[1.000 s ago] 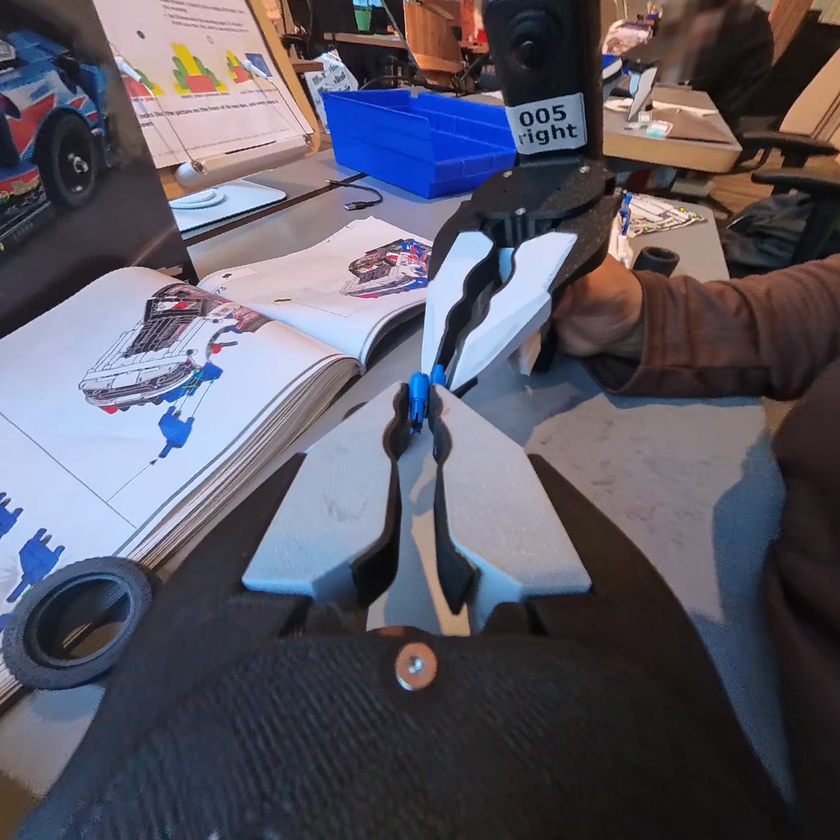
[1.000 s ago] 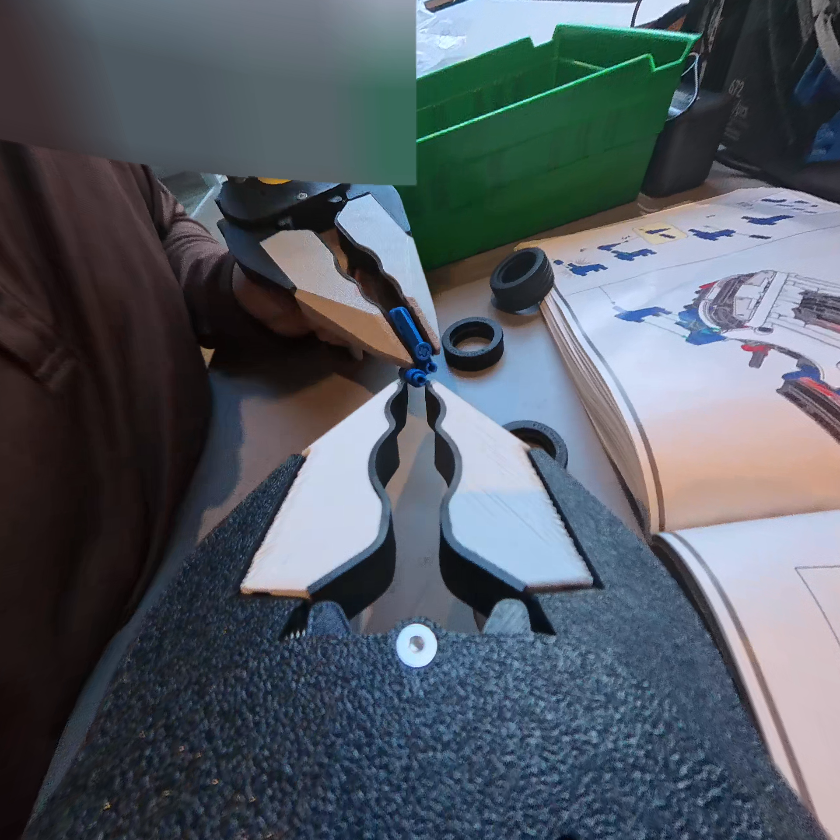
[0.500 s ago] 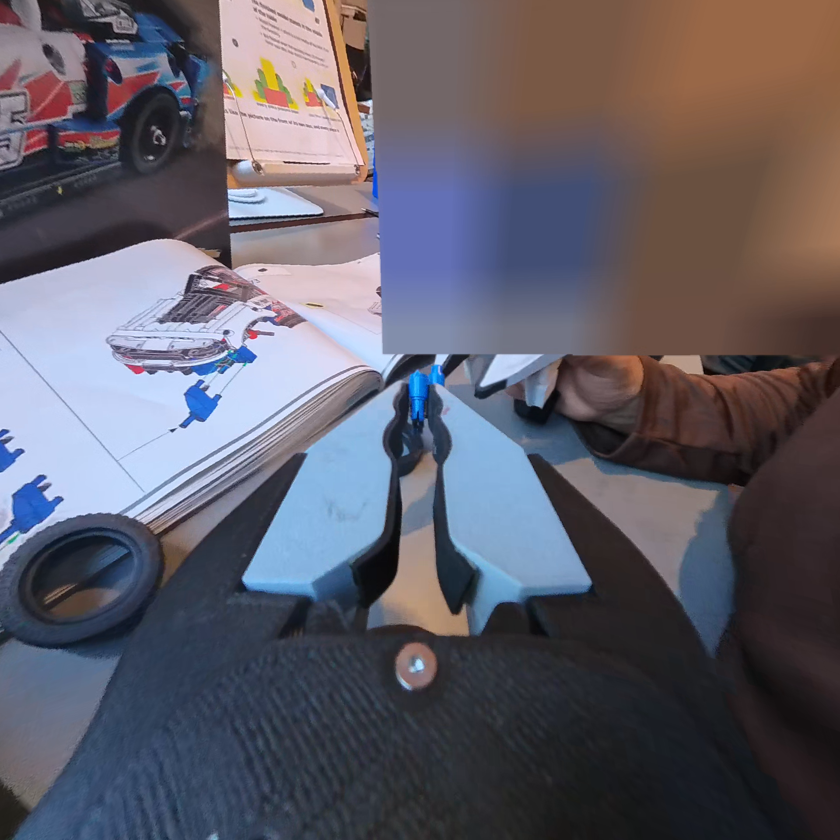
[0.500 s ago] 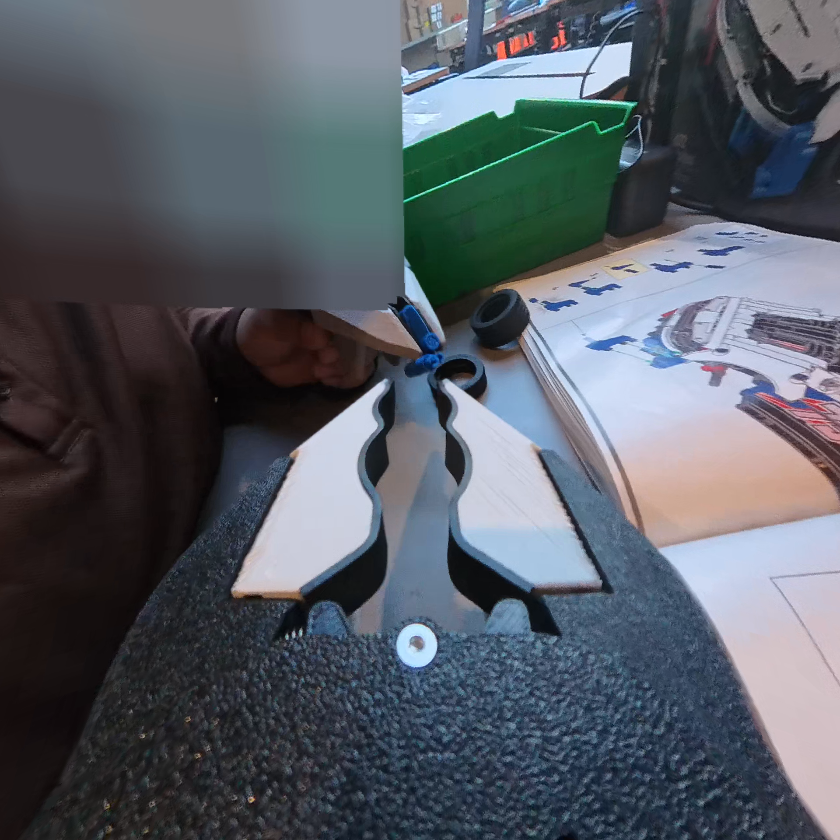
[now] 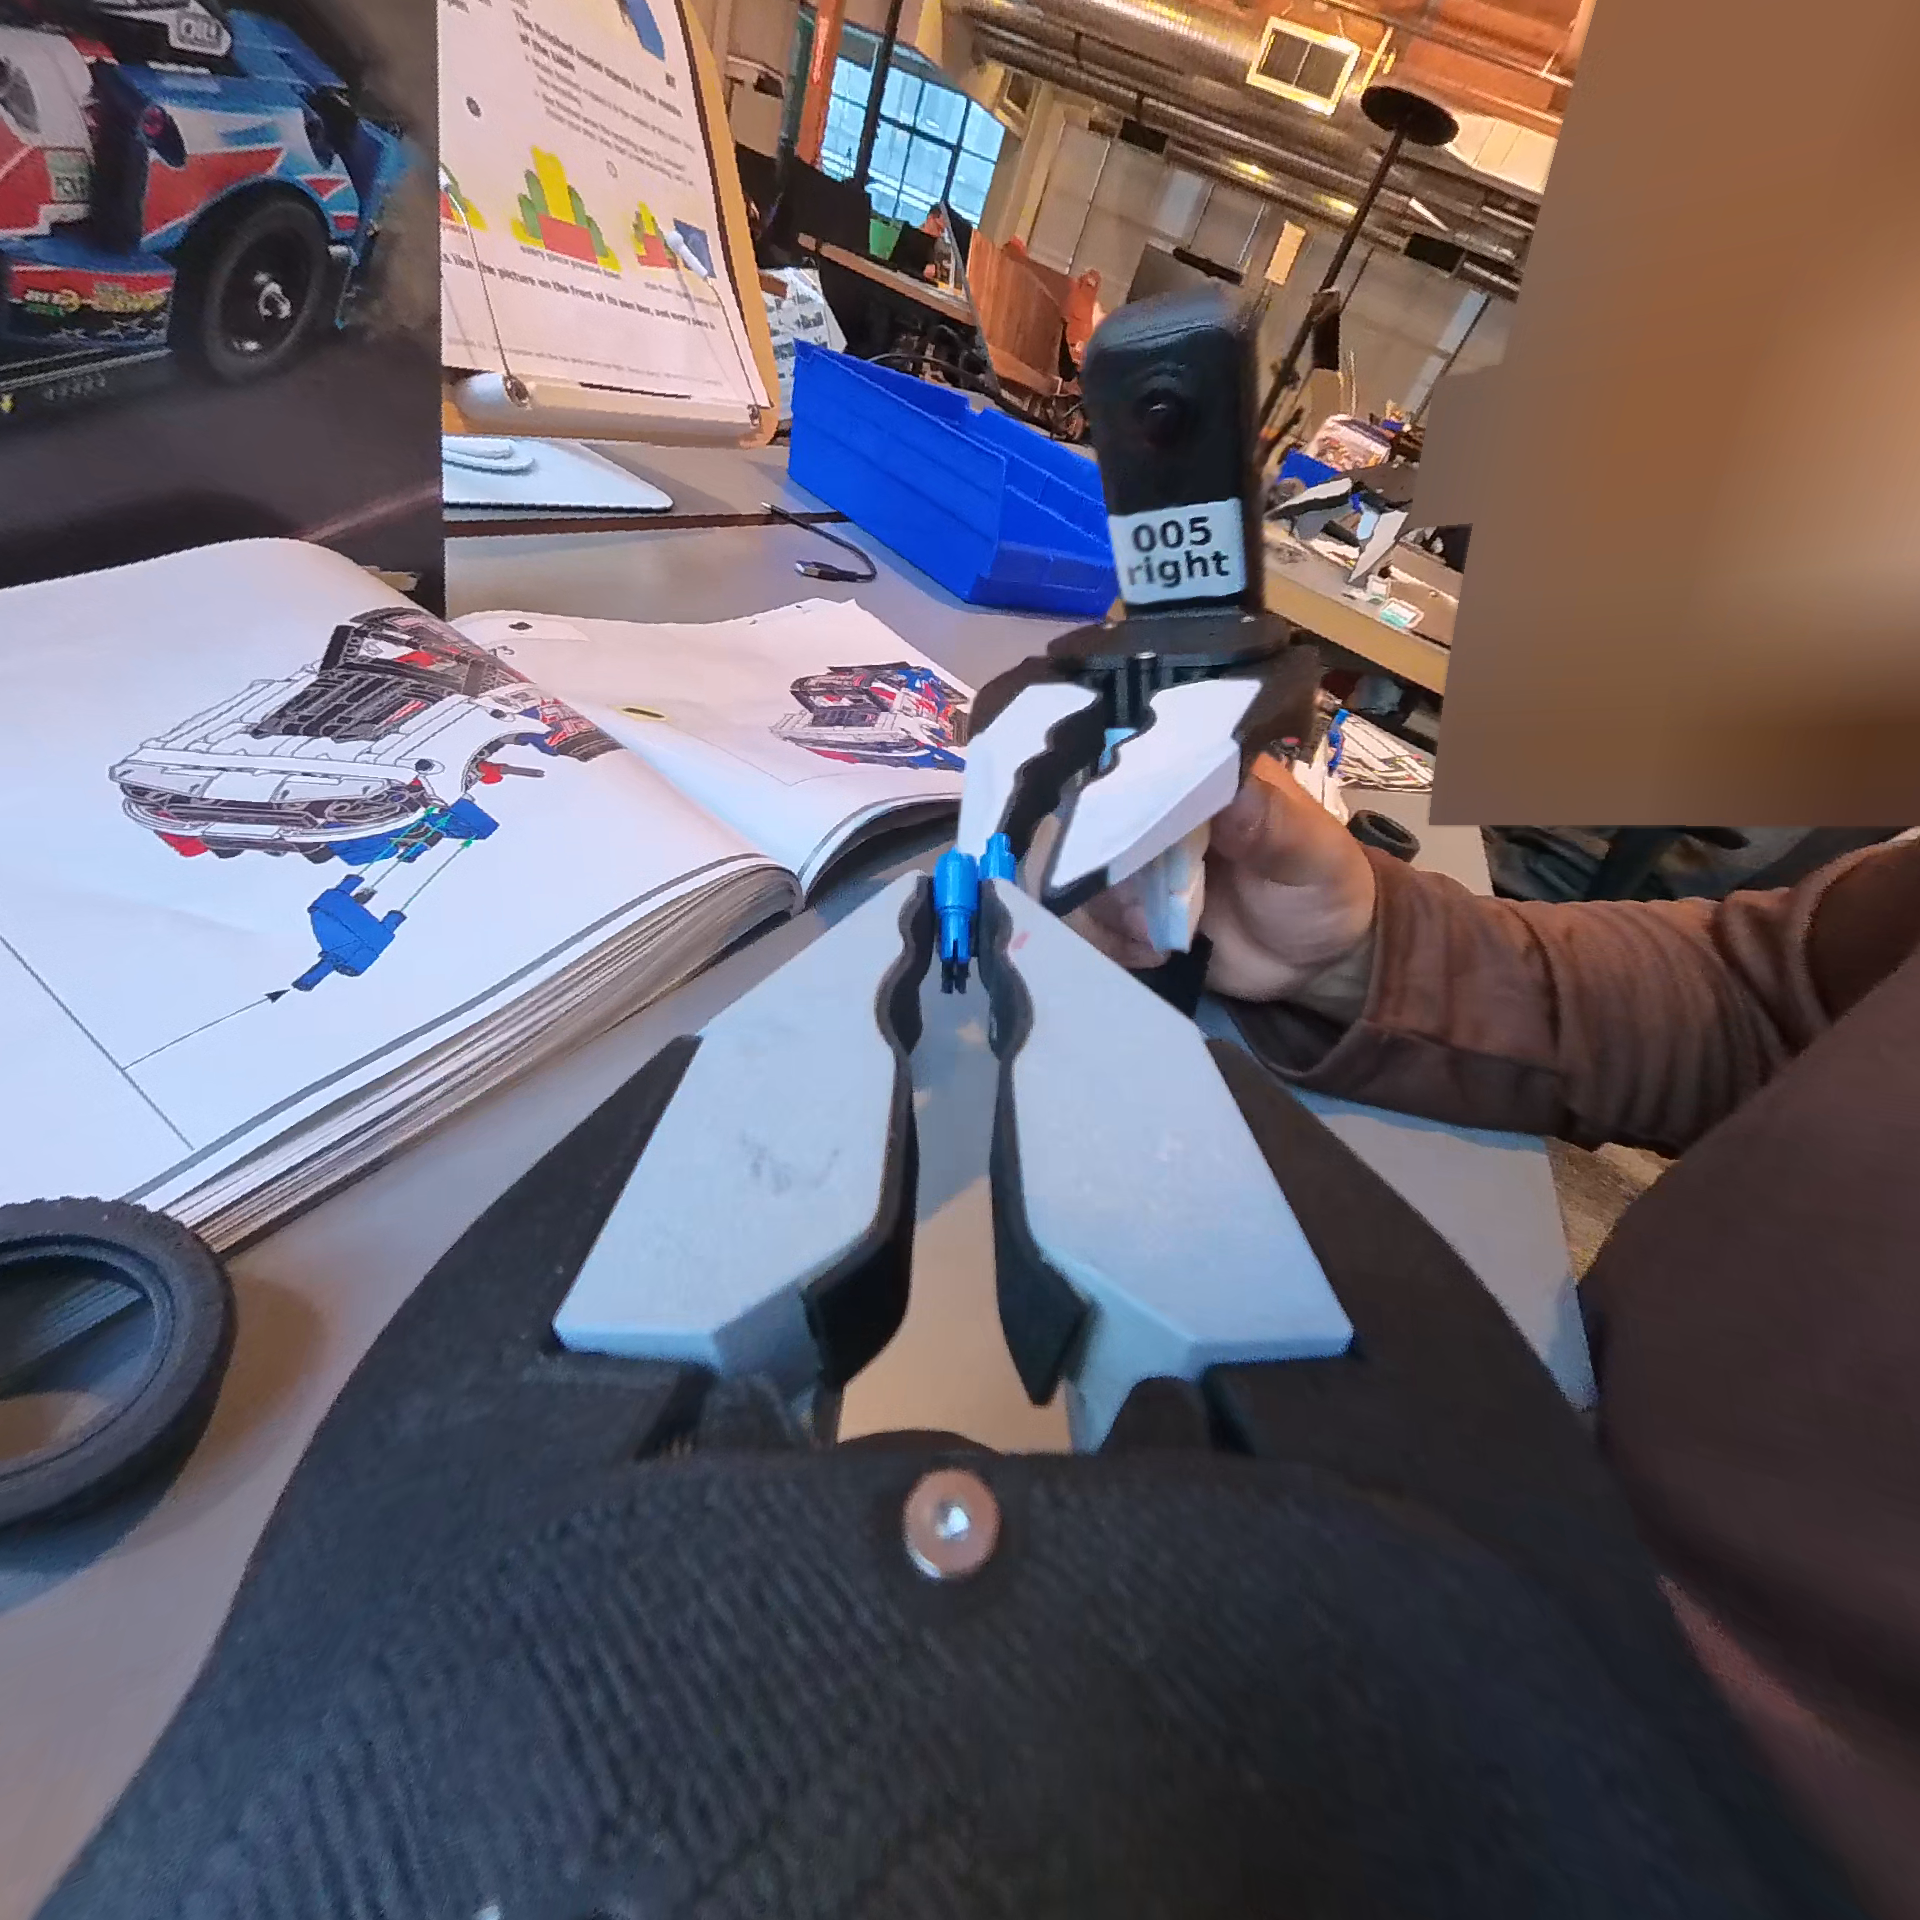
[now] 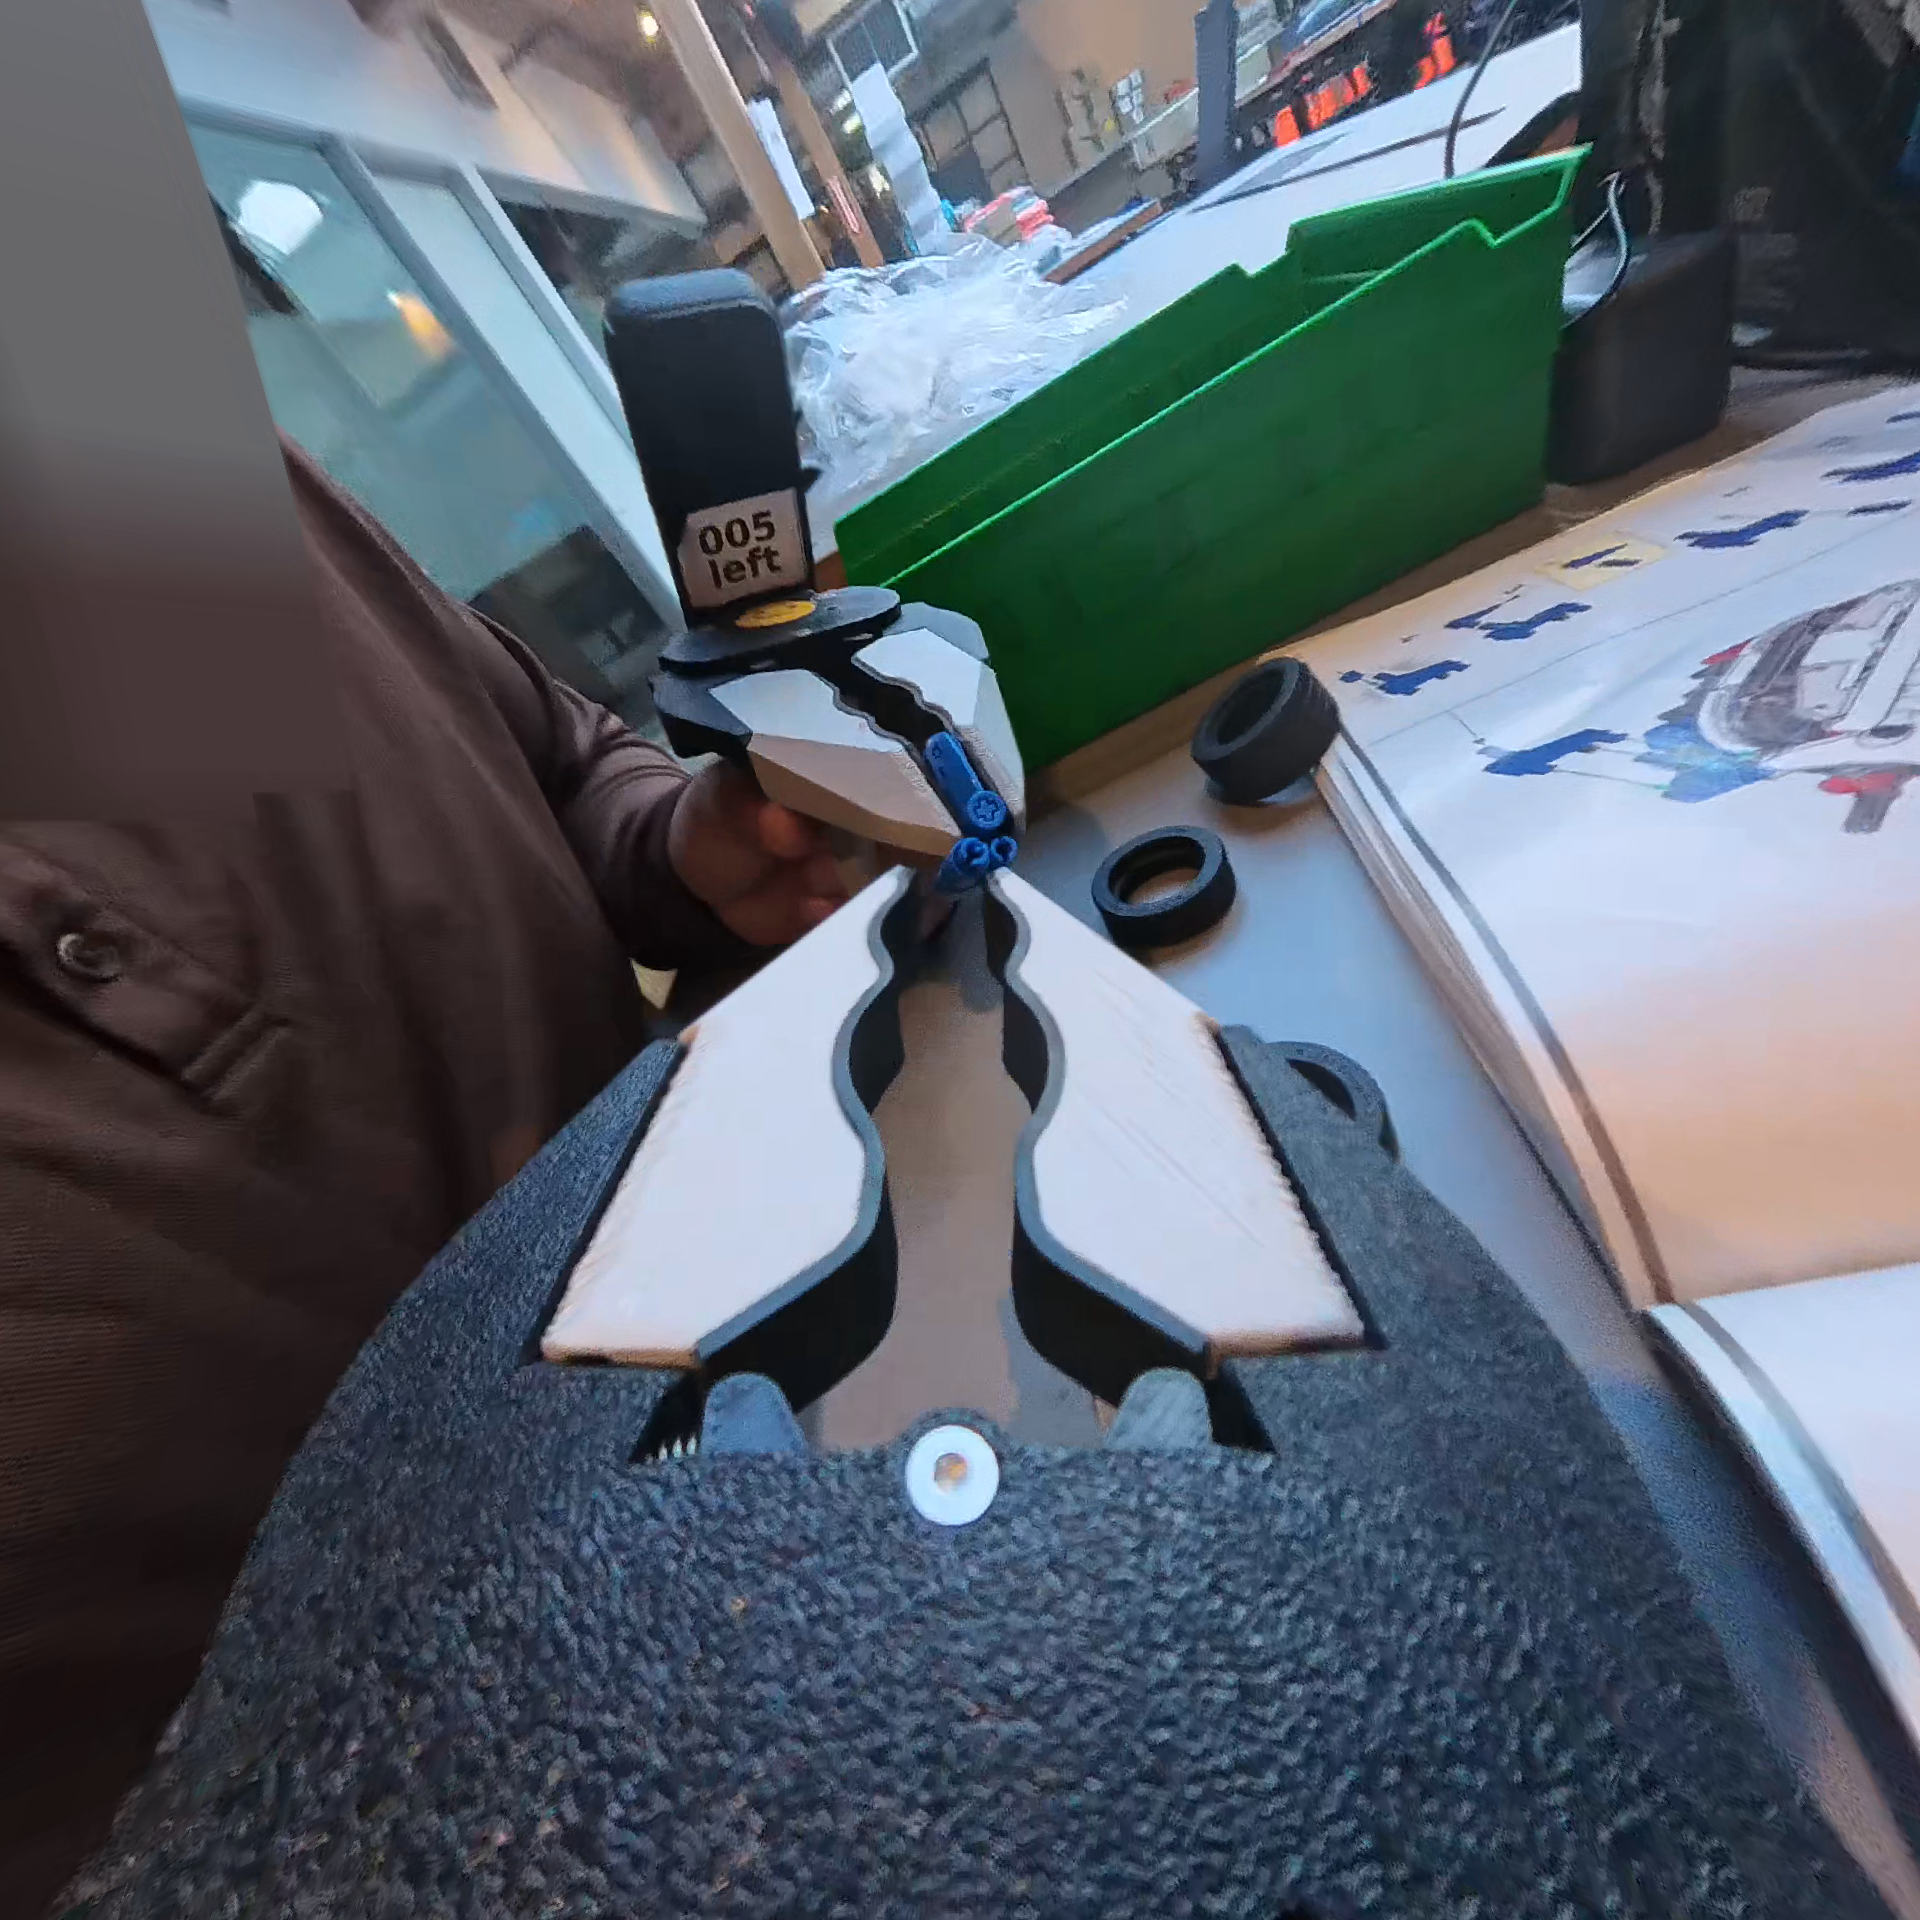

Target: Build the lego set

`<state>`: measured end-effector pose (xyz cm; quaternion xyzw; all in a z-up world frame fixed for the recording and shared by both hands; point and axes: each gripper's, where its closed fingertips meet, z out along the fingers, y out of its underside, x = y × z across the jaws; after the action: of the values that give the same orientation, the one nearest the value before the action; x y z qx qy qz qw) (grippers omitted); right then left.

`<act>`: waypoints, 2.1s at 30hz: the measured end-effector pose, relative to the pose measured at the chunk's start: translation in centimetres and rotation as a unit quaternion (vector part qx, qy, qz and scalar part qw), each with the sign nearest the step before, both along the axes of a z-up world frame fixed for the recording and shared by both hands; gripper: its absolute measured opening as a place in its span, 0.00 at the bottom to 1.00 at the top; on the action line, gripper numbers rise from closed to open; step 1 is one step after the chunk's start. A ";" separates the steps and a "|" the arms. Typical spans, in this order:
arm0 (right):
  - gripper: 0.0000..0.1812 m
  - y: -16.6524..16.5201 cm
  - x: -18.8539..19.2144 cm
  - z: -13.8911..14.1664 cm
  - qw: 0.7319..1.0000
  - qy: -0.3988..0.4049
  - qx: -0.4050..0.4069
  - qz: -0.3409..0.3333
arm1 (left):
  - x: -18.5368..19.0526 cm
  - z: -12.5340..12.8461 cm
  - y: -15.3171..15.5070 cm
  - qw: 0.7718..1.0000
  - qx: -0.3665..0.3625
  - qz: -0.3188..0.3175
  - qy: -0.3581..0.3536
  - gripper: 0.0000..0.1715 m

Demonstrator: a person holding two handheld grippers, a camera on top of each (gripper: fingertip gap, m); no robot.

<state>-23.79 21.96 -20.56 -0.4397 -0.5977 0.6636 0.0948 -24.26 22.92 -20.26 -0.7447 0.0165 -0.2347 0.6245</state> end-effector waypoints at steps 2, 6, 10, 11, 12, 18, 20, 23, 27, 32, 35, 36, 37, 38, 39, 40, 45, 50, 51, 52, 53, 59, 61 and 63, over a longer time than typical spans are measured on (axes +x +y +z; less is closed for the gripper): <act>0.07 0.1 -0.3 -0.2 1.000 -0.013 -0.018 -0.004 | 0.2 0.0 0.0 1.000 0.002 -0.002 -0.004 0.02; 0.04 -0.1 -0.3 -0.6 0.999 -0.026 -0.011 -0.014 | 0.0 -0.5 0.1 1.000 -0.007 0.003 0.013 0.02; 0.03 -0.1 -0.8 -0.2 0.996 -0.042 -0.066 -0.037 | -0.6 -0.1 0.1 0.998 0.006 0.022 0.062 0.03; 0.03 -0.1 -1.0 0.0 0.994 -0.041 -0.087 -0.043 | -0.7 0.1 0.1 0.997 0.011 0.031 0.072 0.03; 0.03 0.0 -1.2 0.2 0.993 -0.038 -0.104 -0.048 | -0.9 0.3 0.1 0.996 0.015 0.037 0.076 0.03; 0.03 -0.1 -2.0 1.5 0.989 -0.009 -0.122 -0.080 | -1.6 1.5 -0.2 0.996 0.040 0.053 0.066 0.03; 0.03 -0.3 -1.9 1.9 0.990 0.002 -0.123 -0.075 | -1.5 1.9 -0.3 0.995 0.053 0.052 0.069 0.03; 0.03 -0.7 -1.5 2.3 0.996 0.030 -0.058 -0.068 | -1.0 2.4 -0.8 0.994 0.075 0.041 0.069 0.03; 0.04 -1.0 -0.9 2.2 0.997 0.046 -0.009 -0.058 | -0.4 2.3 -0.9 0.991 0.081 0.034 0.100 0.03; 0.04 -0.9 -0.6 1.6 0.998 0.042 0.014 -0.042 | -0.2 1.7 -0.9 0.992 0.067 0.027 0.101 0.03; 0.04 -0.8 -0.8 1.2 0.998 0.038 0.018 -0.038 | -0.4 1.5 -0.8 0.994 0.057 0.026 0.086 0.02; 0.04 -0.8 -0.8 1.2 0.998 0.038 0.016 -0.037 | -0.4 1.5 -0.8 0.995 0.057 0.025 0.082 0.02; 0.04 -0.8 -0.8 1.2 0.998 0.040 0.014 -0.035 | -0.4 1.5 -0.8 0.995 0.059 0.023 0.077 0.02; 0.04 -0.8 -0.8 1.3 0.999 0.042 0.012 -0.033 | -0.4 1.5 -0.8 0.995 0.059 0.022 0.072 0.02; 0.04 -0.8 -0.8 1.3 0.998 0.045 0.012 -0.032 | -0.4 1.4 -0.8 0.996 0.057 0.022 0.069 0.02; 0.04 -0.7 -0.8 1.3 0.998 0.046 0.016 -0.033 | -0.4 1.3 -0.8 0.996 0.054 0.022 0.066 0.02; 0.04 -0.7 -1.0 0.9 0.997 0.052 0.048 -0.039 | -0.6 1.0 -0.8 0.996 0.055 0.022 0.063 0.03; 0.03 -0.8 -1.4 0.6 0.999 0.028 0.007 -0.024 | -0.9 0.4 -0.9 0.997 0.034 0.016 0.064 0.03; 0.03 -0.7 -1.4 0.3 1.000 0.015 -0.004 -0.019 | -1.0 0.1 -0.8 0.997 0.026 0.021 0.071 0.03; 0.03 -0.5 -1.5 0.3 1.000 0.007 -0.020 -0.019 | -1.2 0.3 -0.7 0.996 0.031 0.026 0.074 0.03; 0.03 -0.5 -1.8 0.6 0.999 0.001 -0.046 -0.025 | -1.5 0.4 -0.7 0.996 0.034 0.035 0.074 0.03; 0.02 6.3 -2.4 4.7 0.958 0.062 -0.232 -0.157 | -1.9 -0.2 -0.7 0.997 0.011 0.046 0.058 0.03; 0.03 9.5 -1.3 5.6 0.952 0.083 -0.214 -0.201 | -1.1 -0.1 -0.4 0.998 0.014 0.033 0.052 0.03; 0.03 7.1 -1.7 3.4 0.976 0.032 -0.109 -0.184 | -1.6 -0.3 0.0 0.999 -0.002 0.047 0.008 0.02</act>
<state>-25.51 29.10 -17.11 -0.5285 -0.4269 0.7098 0.1860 -25.89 22.96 -20.53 -0.7478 -0.0140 -0.1987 0.6334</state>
